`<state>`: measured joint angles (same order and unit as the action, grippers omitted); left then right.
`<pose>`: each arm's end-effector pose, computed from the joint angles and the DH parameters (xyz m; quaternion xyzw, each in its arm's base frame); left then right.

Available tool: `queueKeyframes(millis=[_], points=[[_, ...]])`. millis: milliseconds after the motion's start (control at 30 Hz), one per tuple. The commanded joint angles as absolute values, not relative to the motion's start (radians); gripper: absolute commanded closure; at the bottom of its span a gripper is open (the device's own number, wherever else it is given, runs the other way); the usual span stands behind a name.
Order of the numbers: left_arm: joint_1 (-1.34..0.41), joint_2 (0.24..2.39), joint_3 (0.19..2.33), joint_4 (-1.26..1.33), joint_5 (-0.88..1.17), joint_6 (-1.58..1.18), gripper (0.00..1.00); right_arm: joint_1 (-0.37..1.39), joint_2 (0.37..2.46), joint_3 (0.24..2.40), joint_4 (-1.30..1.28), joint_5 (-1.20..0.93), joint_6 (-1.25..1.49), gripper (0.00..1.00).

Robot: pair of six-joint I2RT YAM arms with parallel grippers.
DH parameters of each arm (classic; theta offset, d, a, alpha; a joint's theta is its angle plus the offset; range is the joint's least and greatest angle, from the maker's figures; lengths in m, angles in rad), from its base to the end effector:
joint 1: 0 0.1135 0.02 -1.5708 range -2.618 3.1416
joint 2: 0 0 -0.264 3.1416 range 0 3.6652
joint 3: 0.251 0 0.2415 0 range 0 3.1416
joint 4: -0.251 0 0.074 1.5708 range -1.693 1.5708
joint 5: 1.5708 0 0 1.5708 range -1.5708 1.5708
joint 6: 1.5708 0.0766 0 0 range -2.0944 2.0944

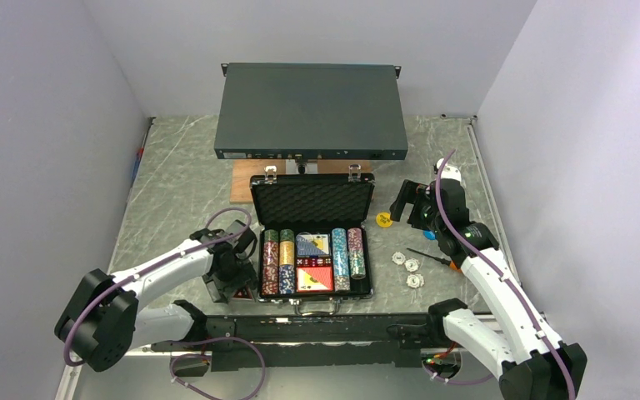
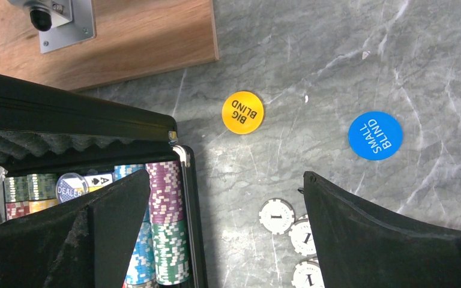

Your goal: Pack up texas hold em set

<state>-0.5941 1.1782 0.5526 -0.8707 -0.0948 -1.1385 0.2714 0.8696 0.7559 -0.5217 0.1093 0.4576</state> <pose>0.1324 -0.0807 0.1192 -0.2701 0.9610 0.0023 0.0602 0.2043 0.0482 0.2592 0.1074 0.8851 0.1149 0.4380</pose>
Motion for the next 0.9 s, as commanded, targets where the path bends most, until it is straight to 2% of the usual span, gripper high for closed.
queueKeyframes(millis=[0, 233, 433, 567, 667, 767, 867], points=[[-0.593, 1.187, 0.535, -0.769, -0.144, -1.111, 0.29, 0.271, 0.864, 0.754, -0.488, 0.106, 0.471, 0.00], [-0.594, 1.150, 0.556, -0.833, -0.181, -1.113, 0.63, 0.272, 0.864, 0.754, -0.486, 0.101, 0.472, 0.00], [-0.593, 1.022, 0.670, -1.015, -0.285, -1.098, 0.70, 0.271, 0.862, 0.759, -0.492, 0.105, 0.469, 0.00], [-0.594, 0.872, 0.718, -0.901, -0.192, -0.869, 0.84, 0.271, 0.864, 0.754, -0.484, 0.101, 0.474, 0.00], [-0.595, 0.784, 0.693, -0.709, -0.023, -0.721, 0.86, 0.271, 0.868, 0.752, -0.477, 0.092, 0.478, 0.00], [-0.637, 0.809, 0.690, -0.540, 0.151, -0.654, 0.83, 0.272, 0.869, 0.753, -0.478, 0.092, 0.480, 0.00], [-0.836, 0.949, 0.808, -0.512, 0.074, -0.522, 0.81, 0.271, 0.867, 0.755, -0.479, 0.092, 0.481, 0.00]])
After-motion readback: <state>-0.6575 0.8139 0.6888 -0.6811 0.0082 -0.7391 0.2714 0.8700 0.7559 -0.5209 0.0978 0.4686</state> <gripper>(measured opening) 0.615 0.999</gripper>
